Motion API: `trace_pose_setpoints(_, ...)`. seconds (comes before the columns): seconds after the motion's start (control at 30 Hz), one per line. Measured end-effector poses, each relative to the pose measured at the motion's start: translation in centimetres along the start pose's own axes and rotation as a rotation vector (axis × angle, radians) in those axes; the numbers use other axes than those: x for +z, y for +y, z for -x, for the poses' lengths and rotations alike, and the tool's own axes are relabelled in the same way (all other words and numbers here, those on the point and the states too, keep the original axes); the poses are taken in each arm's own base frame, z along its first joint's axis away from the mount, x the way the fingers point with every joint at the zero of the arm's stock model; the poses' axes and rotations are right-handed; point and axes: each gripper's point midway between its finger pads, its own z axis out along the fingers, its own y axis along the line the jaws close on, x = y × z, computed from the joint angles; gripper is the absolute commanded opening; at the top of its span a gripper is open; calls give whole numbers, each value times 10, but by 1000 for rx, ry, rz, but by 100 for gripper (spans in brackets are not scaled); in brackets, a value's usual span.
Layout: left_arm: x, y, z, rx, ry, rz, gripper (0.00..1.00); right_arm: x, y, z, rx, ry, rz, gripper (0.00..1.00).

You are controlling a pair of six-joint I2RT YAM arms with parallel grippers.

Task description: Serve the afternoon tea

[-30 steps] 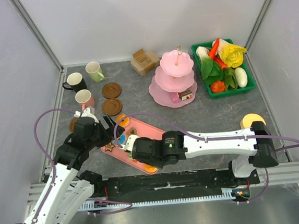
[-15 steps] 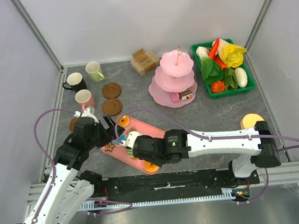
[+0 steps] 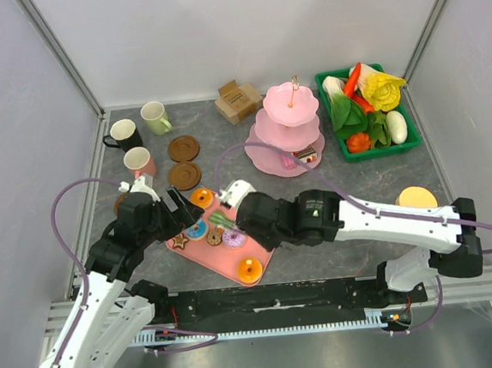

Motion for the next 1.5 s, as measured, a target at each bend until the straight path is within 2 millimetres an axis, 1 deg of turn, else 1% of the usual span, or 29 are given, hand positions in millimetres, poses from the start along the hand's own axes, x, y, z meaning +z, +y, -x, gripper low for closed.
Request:
trace_pose_setpoints(0.1,-3,-3,4,0,-14,-12,99,-5,-30,11,96,-41,-67,18)
trace_pose_setpoints(0.13,-5,-4,5,1,-19,-15,99,-6,-45,15,136,-60,-105,18)
trace_pose_setpoints(0.23,-5,-4,5,1,-22,-16,99,-5,-79,22,228,-98,-206,18)
trace_pose_setpoints(0.33,-4,-4,5,1,-19,-13,99,2,-115,25,315,-119,-316,18)
trace_pose_setpoints(0.4,-4,-4,5,0,-17,-11,99,8,-134,27,358,-126,-375,18)
trace_pose_setpoints(0.47,-3,-3,4,0,-15,-9,99,17,-147,30,388,-129,-421,19)
trace_pose_setpoints(0.7,-3,-3,4,0,-14,-8,99,57,-165,29,422,-93,-483,20)
trace_pose_setpoints(0.83,-3,-3,4,1,-15,-8,99,71,-175,25,442,-75,-515,23)
trace_pose_setpoints(0.97,-3,-3,5,1,-17,-5,99,79,-186,23,468,-67,-536,25)
trace_pose_setpoints(1.1,-3,-2,5,1,-17,-3,99,87,-192,18,486,-52,-543,32)
trace_pose_setpoints(1.23,-3,-2,5,1,-17,-3,100,93,-192,9,495,-29,-537,45)
trace_pose_setpoints(1.5,-3,-2,5,1,-17,-3,99,96,-190,4,500,-18,-528,52)
